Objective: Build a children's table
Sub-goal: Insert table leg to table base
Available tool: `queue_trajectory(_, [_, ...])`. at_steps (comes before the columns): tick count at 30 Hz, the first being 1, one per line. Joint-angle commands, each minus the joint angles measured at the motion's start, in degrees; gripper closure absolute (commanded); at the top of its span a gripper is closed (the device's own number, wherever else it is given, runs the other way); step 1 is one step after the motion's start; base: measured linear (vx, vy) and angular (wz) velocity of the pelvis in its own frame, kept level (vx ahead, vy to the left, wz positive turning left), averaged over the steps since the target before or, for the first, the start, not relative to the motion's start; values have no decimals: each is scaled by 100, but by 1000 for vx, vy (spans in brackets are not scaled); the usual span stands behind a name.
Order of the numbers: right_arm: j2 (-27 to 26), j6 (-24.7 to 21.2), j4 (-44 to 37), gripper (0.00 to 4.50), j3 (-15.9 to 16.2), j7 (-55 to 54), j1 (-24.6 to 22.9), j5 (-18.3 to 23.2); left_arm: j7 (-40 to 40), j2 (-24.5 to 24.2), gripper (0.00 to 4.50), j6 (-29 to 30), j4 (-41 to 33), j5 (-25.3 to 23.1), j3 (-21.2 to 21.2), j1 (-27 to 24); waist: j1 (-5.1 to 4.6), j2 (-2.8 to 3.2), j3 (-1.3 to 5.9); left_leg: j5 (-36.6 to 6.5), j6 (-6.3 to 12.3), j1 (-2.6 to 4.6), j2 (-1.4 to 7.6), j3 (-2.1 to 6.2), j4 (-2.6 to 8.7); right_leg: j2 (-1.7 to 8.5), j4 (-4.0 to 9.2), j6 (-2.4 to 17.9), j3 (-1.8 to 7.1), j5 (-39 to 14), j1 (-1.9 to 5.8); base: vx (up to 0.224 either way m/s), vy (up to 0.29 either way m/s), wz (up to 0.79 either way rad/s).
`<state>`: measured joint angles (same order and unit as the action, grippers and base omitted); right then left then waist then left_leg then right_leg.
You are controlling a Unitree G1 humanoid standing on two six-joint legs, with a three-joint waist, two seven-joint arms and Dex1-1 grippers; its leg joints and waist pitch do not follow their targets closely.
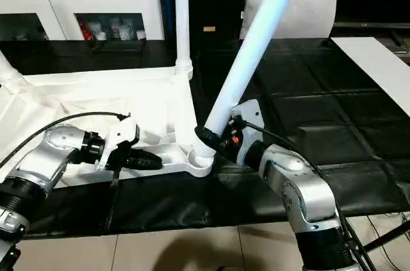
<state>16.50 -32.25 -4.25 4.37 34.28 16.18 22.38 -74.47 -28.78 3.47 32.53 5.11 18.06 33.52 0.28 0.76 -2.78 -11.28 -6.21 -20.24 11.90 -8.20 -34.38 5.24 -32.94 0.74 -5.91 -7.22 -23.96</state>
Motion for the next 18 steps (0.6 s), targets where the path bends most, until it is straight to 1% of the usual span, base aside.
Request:
queue_trajectory(1, [33, -53, -109, 257, -10, 39, 33, 38, 171, -27, 440, -7, 157, -197, 58, 45, 3, -34, 344, -1627, 177, -29, -26, -82, 416, 217, 541, 303, 150, -3407, 312, 0, 0, 0])
queue_trajectory(2, [33, -61, -108, 257, -10, 40, 38, 35, 234, 10, 440, 13, 241, -201, 20, 69, 0, -38, 334, -1685, 171, -20, -39, -82, 405, 215, 572, 240, 132, -3573, 301, 0, 0, 0])
queue_trajectory(3, [37, -67, -109, 257, -10, 43, 40, 35, 218, 41, 440, 62, 302, -157, -21, 93, -15, -63, 319, -1760, 171, -11, -58, -89, 386, 209, 614, 143, 105, -3789, 282, 0, 0, 0])
queue_trajectory(4, [41, -71, -110, 257, -12, 47, 40, 37, 188, 45, 440, 73, 324, -142, -30, 104, -15, -55, 319, -1782, 168, -2, -69, -85, 377, 212, 630, 103, 92, -3878, 278, 0, 0, 0])
queue_trajectory(5, [43, -73, -111, 257, -13, 50, 39, 39, 180, 41, 412, 59, 332, -150, -25, 108, -18, -47, 318, -1827, 157, 7, -70, -77, 370, 215, 656, 37, 77, -3991, 266, 0, 0, 0])
queue_trajectory(6, [46, -75, -110, 257, -11, 52, 40, 38, 179, 37, 405, 38, 348, -162, -19, 114, -28, -44, 316, -1884, 155, 11, -72, -70, 369, 211, 677, -7, 57, -4040, 261, 0, 0, 0])
queue_trajectory(8, [48, -78, -107, 257, -6, 53, 44, 35, 152, 12, 402, -26, 375, -204, 11, 111, -46, -37, 319, -1948, 151, -1, -63, -51, 383, 211, 685, -42, 26, -4009, 285, 0, 0, 0])
queue_trajectory(9, [46, -82, -104, 257, -3, 50, 52, 33, 172, -20, 402, -161, 404, -292, 48, 91, -51, -22, 324, -1977, 166, 6, -51, -41, 396, 216, 694, -32, 18, -3939, 288, 0, 0, 0])
queue_trajectory(10, [46, -83, -103, 257, -2, 50, 53, 32, 179, -23, 364, -180, 408, -306, 51, 88, -58, -13, 328, -1995, 173, 14, -41, -35, 406, 220, 697, -8, 13, -3870, 295, 0, 0, 0])
queue_trajectory(11, [43, -85, -102, 257, 0, 47, 58, 30, 197, -30, 362, -219, 430, -347, 62, 75, -76, -10, 337, -2000, 174, -12, -18, -20, 433, 230, 670, 60, 16, -3679, 331, 0, 0, 0])
queue_trajectory(12, [42, -88, -103, 257, 1, 47, 60, 29, 170, -34, 362, -224, 448, -364, 73, 70, -86, -11, 331, -2034, 172, -12, -10, -15, 444, 229, 667, 87, 16, -3628, 328, 0, 0, 0])
queue_trajectory(13, [40, -96, -104, 257, 5, 50, 62, 28, 117, -47, 362, -256, 478, -393, 100, 53, -112, -13, 322, -2138, 182, 19, -11, -18, 447, 228, 668, 147, 16, -3587, 311, 0, 0, 0])
queue_trajectory(14, [40, -96, -105, 257, 5, 50, 62, 28, 116, -47, 363, -257, 479, -394, 101, 53, -121, -14, 325, -2150, 186, 22, -14, -18, 445, 234, 665, 163, 19, -3581, 314, 0, 0, 0])
queue_trajectory(15, [40, -99, -105, 257, 8, 52, 63, 26, 122, -45, 363, -289, 503, -408, 105, 51, -138, -20, 334, -2106, 194, 10, -14, -20, 446, 246, 652, 209, 36, -3529, 324, 0, 0, 0])
queue_trajectory(16, [40, -101, -105, 257, 9, 53, 64, 26, 145, -38, 363, -325, 528, -419, 103, 52, -138, -18, 342, -2062, 196, 9, -10, -21, 444, 257, 638, 245, 47, -3472, 328, 0, 0, 0])
queue_trajectory(17, [39, -103, -106, 257, 9, 55, 64, 26, 157, -29, 363, -339, 548, -413, 98, 57, -133, -18, 348, -1965, 213, -4, 6, -25, 455, 263, 610, 331, 75, -3322, 336, 0, 0, 0])
queue_trajectory(18, [39, -106, -107, 257, 9, 54, 64, 26, 155, -22, 363, -339, 562, -401, 93, 60, -126, -26, 346, -1909, 226, -11, 10, -34, 460, 260, 595, 379, 84, -3260, 341, 0, 0, 0])
